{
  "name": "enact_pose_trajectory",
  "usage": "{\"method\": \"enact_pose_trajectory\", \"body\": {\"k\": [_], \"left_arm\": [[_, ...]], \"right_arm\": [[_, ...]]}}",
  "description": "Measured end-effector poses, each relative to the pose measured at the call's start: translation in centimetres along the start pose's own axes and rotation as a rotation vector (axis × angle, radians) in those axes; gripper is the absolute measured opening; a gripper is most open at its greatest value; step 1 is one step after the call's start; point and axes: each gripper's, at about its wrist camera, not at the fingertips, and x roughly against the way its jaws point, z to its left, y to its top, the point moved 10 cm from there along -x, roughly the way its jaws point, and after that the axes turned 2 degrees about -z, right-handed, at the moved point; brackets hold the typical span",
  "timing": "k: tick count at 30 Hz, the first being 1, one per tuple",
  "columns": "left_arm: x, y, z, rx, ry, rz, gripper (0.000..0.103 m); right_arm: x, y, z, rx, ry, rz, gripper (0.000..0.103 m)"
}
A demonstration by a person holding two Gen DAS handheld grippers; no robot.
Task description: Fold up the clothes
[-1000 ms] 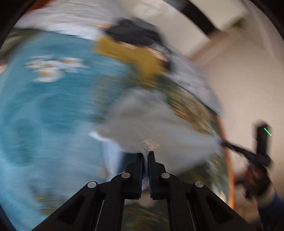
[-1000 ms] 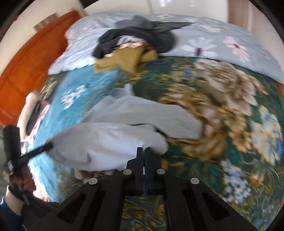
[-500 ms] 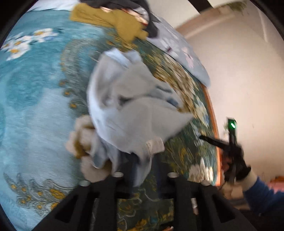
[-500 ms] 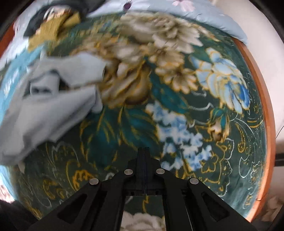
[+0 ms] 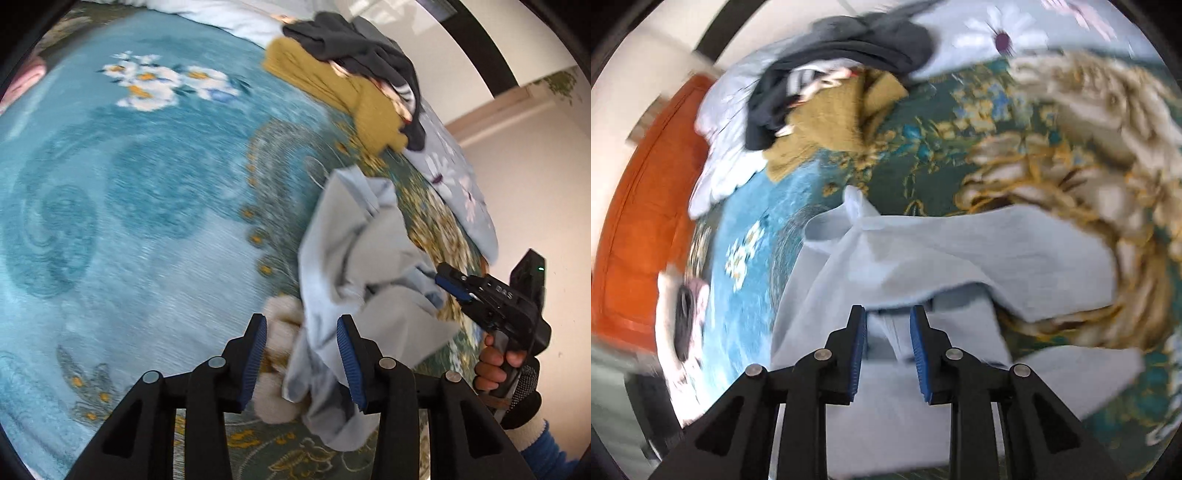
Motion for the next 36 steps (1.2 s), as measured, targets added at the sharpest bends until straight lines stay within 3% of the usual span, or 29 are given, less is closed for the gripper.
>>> {"method": "enact_pose_trajectory", "body": {"k": [3, 8, 11, 13, 14, 16, 19, 23, 26, 29, 31, 33, 36], "left_arm": [[0.6, 0.9, 0.9, 0.034, 0.034, -0.054, 0.044], [2.0, 2.1, 1.5, 0.085, 0.033, -0.128, 0.05], [2.8, 2.6, 2.0, 0.116, 0.03, -0.159, 0.052], [3.1, 2.9, 2.4, 0.135, 0.03, -0.175, 0.052], [3.3, 3.0, 2.7, 0.143, 0.033, -0.181, 0.052], [3.6, 3.2, 3.2, 0.159, 0.038, -0.192, 0.052], [4.4, 3.5, 3.7, 0.179, 0.035, -0.217, 0.052], [5.0, 3.8, 3.7, 0.167, 0.048, -0.243, 0.052], [5.4, 4.1, 3.8, 0.152, 0.069, -0.261, 0.052], [6.1, 4.3, 4.8, 0.154, 0.136, -0.291, 0.052], [7.4, 4.5, 7.1, 0.239, 0.175, -0.347, 0.052], [9.4, 4.4, 10.4, 0.387, 0.199, -0.417, 0.052], [12.1, 3.3, 15.3, 0.606, 0.217, -0.508, 0.052]], "right_arm": [[-1.8, 0.1, -1.4, -0.165, 0.03, 0.034, 0.026], [-2.3, 1.7, -3.4, -0.426, 0.12, -0.025, 0.027], [-2.3, 2.1, -4.1, -0.509, 0.119, -0.035, 0.028], [-2.3, 2.3, -4.5, -0.512, 0.08, -0.054, 0.011], [-1.9, 2.4, -4.3, -0.501, 0.069, -0.07, 0.003], [-1.2, 3.1, -3.2, -0.464, 0.067, -0.103, 0.002], [0.7, 5.0, 2.1, -0.257, 0.076, -0.159, 0.002], [2.4, 5.5, 14.7, 0.019, 0.293, -0.155, 0.002], [1.7, 3.9, 22.8, 0.15, 0.437, -0.079, 0.002], [-0.2, 0.9, 28.8, 0.26, 0.495, 0.01, 0.002], [-1.4, -1.5, 32.1, 0.309, 0.536, 0.072, 0.002], [-2.7, -4.5, 34.7, 0.331, 0.581, 0.135, 0.002], [-5.2, -8.7, 36.2, 0.379, 0.573, 0.209, 0.002]]}}
